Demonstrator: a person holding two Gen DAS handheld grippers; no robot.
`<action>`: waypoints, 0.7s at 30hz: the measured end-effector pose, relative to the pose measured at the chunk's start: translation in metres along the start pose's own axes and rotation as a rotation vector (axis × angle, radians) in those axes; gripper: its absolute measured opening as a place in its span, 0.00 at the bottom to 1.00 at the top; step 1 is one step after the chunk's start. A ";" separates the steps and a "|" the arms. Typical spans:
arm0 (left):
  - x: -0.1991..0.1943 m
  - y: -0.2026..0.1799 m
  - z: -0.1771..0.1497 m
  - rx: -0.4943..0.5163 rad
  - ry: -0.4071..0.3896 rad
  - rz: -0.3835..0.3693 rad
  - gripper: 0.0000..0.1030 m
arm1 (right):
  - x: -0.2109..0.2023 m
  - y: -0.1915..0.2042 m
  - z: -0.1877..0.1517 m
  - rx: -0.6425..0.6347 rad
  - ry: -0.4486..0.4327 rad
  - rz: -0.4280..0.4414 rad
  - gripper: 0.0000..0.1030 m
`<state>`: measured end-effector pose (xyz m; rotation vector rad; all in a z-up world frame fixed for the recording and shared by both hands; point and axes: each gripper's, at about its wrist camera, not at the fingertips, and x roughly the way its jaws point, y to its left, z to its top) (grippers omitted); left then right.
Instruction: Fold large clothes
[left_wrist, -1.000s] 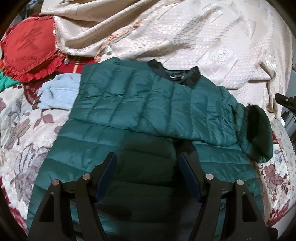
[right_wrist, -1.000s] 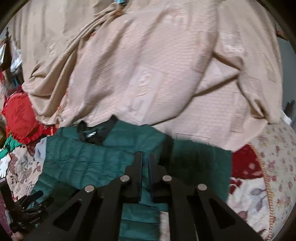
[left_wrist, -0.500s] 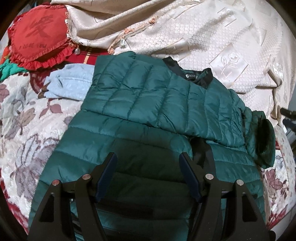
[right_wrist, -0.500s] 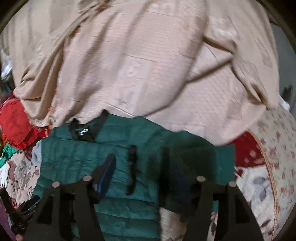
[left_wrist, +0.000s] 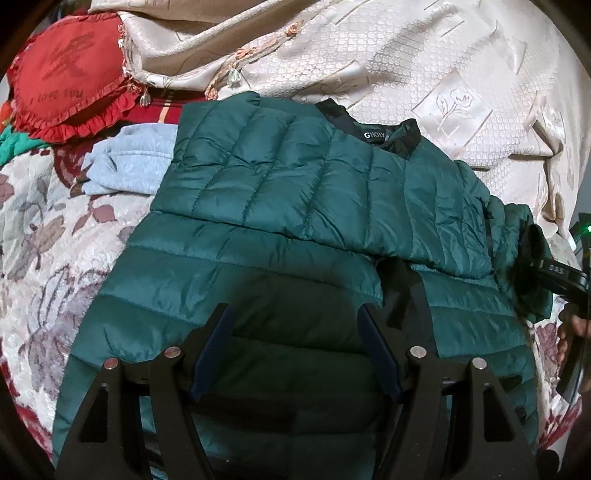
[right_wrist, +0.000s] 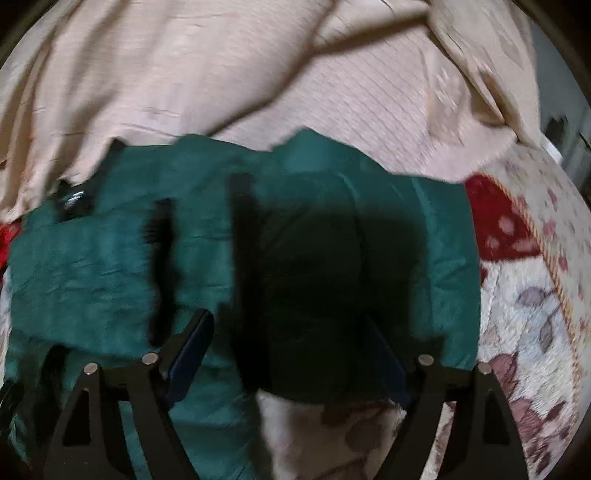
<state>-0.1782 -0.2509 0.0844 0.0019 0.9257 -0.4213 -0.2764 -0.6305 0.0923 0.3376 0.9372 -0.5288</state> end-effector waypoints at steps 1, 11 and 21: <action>-0.001 0.002 0.001 -0.005 -0.005 0.002 0.51 | 0.004 -0.006 -0.001 0.022 -0.003 0.010 0.53; -0.003 0.006 0.000 -0.037 -0.004 -0.016 0.51 | -0.073 0.014 0.005 -0.054 -0.122 0.207 0.17; -0.017 0.014 0.002 -0.038 -0.033 -0.010 0.51 | -0.106 0.081 0.019 -0.141 -0.166 0.333 0.17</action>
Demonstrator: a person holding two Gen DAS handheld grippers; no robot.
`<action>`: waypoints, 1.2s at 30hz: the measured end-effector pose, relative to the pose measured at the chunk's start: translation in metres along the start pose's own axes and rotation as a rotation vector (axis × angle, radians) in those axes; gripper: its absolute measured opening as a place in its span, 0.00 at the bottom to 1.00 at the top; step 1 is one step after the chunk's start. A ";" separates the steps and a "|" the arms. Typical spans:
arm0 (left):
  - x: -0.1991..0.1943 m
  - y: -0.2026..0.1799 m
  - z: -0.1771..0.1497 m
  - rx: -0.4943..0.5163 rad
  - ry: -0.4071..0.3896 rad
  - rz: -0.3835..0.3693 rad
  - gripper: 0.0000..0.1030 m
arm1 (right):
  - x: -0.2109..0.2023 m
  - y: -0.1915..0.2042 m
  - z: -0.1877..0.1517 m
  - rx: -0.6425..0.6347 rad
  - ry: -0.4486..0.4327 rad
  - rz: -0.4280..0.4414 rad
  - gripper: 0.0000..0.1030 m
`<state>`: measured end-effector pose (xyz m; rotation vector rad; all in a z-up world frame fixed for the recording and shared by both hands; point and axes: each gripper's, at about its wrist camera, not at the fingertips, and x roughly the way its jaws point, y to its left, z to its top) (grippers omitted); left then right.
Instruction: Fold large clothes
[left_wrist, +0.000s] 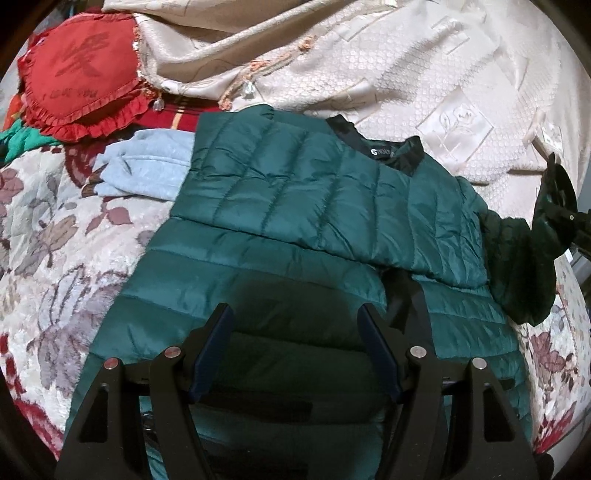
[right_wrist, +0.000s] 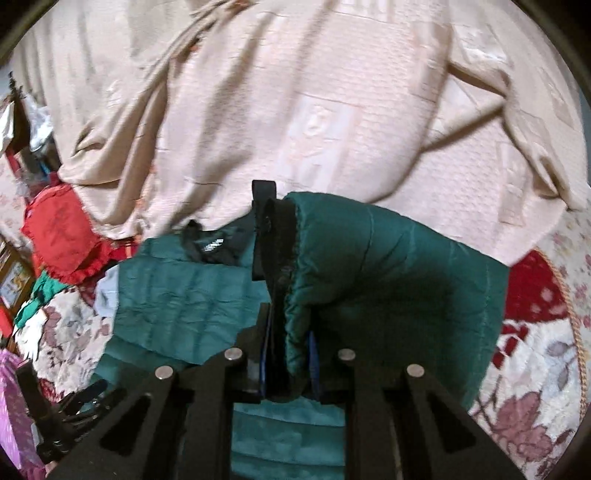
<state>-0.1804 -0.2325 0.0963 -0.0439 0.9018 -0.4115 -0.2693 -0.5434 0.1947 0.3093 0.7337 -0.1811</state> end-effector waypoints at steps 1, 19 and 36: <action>0.000 0.002 0.000 -0.006 -0.001 0.000 0.51 | 0.001 0.008 0.000 -0.012 0.001 0.012 0.17; -0.008 0.037 0.002 -0.079 -0.020 -0.011 0.51 | 0.048 0.132 0.024 -0.134 0.069 0.206 0.17; 0.004 0.075 0.002 -0.151 -0.013 -0.014 0.51 | 0.151 0.230 0.012 -0.213 0.236 0.274 0.17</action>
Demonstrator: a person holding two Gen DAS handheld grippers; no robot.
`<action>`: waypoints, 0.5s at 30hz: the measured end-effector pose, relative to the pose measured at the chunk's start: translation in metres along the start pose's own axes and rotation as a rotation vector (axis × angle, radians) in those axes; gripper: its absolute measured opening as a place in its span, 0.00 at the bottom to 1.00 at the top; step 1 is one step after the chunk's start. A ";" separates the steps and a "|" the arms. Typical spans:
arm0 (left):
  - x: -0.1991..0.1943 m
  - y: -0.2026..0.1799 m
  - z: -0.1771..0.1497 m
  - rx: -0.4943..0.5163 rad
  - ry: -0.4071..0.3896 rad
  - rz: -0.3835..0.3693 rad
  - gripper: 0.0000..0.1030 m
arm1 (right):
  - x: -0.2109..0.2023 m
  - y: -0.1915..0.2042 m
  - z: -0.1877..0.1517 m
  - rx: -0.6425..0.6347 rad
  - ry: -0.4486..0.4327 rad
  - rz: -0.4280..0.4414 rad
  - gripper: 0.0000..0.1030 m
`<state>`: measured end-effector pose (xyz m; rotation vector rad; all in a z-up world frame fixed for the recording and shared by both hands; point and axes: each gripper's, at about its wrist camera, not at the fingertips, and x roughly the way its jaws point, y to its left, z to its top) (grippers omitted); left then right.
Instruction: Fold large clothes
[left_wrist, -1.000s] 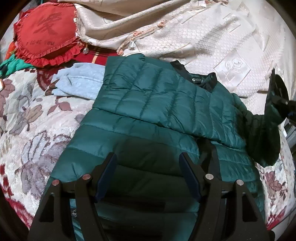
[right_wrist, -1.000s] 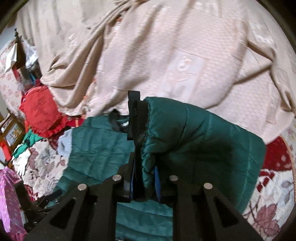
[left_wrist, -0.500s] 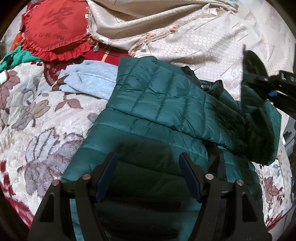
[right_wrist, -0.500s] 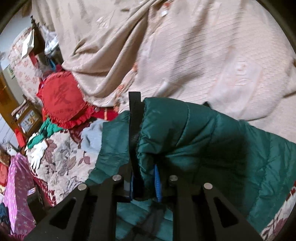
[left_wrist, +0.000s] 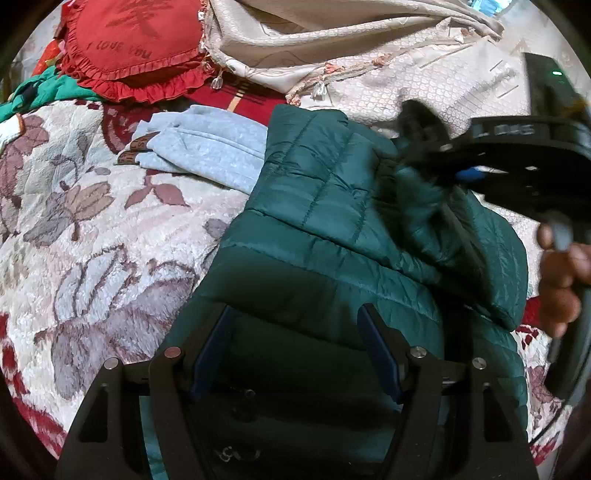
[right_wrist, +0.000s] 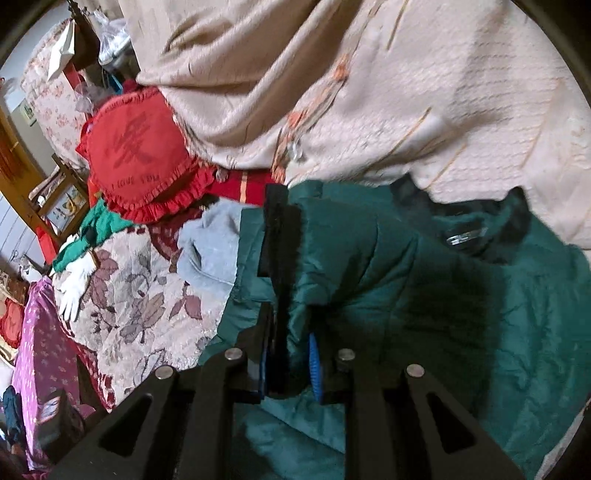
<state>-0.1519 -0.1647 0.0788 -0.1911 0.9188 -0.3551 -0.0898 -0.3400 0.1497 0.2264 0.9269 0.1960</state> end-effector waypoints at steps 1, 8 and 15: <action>0.001 0.000 0.000 -0.001 0.000 -0.001 0.51 | 0.009 0.002 -0.001 -0.001 0.013 -0.002 0.17; 0.001 0.000 0.003 0.003 -0.003 -0.010 0.51 | 0.055 -0.010 -0.009 0.078 0.083 0.007 0.55; -0.005 -0.005 0.015 -0.045 -0.028 -0.082 0.51 | -0.010 -0.030 -0.024 0.092 -0.010 0.025 0.69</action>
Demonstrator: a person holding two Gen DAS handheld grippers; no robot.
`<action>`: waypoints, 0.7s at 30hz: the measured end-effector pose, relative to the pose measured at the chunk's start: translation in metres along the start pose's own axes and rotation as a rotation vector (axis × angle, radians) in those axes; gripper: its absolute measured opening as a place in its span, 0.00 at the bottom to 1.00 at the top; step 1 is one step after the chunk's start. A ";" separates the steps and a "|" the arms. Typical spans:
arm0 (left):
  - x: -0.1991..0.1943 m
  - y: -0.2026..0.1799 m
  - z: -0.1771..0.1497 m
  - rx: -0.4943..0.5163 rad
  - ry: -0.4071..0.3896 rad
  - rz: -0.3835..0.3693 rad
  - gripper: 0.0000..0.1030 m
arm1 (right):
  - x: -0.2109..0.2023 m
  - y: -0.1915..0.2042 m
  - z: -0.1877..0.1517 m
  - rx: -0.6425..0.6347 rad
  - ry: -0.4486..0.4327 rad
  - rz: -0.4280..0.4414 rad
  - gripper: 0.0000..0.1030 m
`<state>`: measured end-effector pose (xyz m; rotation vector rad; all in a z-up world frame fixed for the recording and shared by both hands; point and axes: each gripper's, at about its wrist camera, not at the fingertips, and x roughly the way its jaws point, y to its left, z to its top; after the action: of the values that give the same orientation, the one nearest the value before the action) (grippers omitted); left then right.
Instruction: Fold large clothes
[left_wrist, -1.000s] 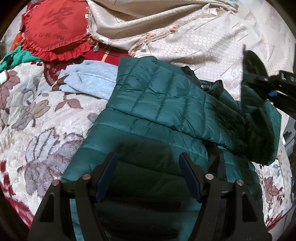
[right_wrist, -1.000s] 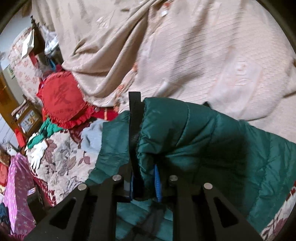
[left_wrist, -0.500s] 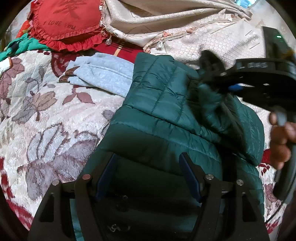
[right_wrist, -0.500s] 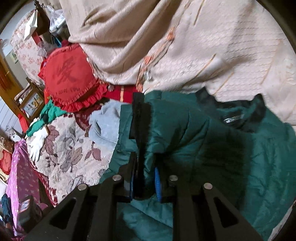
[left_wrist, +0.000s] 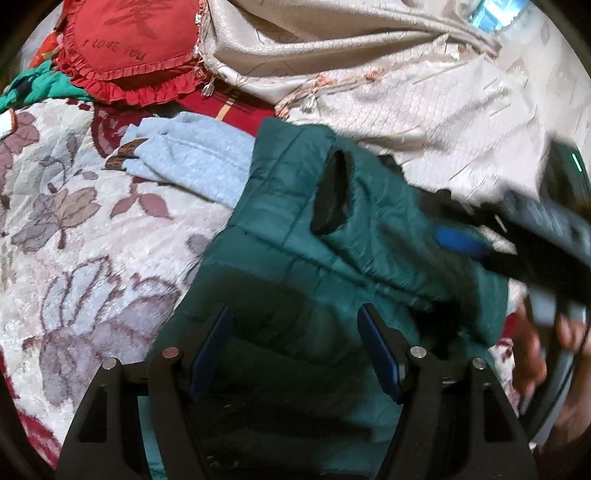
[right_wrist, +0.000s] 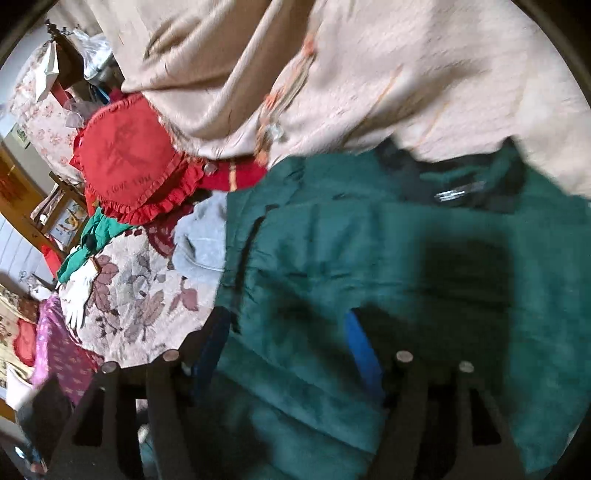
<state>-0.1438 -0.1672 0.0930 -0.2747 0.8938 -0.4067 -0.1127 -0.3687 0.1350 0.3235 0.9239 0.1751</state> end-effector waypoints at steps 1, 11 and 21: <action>0.000 -0.003 0.004 0.001 -0.006 -0.003 0.51 | -0.013 -0.007 -0.006 0.004 -0.011 -0.011 0.71; 0.067 -0.015 0.042 0.007 0.024 0.015 0.48 | -0.115 -0.102 -0.087 0.104 -0.061 -0.157 0.74; 0.060 -0.030 0.061 0.084 -0.056 0.017 0.00 | -0.189 -0.201 -0.111 0.347 -0.197 -0.312 0.74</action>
<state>-0.0687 -0.2175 0.0997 -0.2005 0.8221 -0.4174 -0.3116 -0.5890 0.1454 0.5023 0.7953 -0.3033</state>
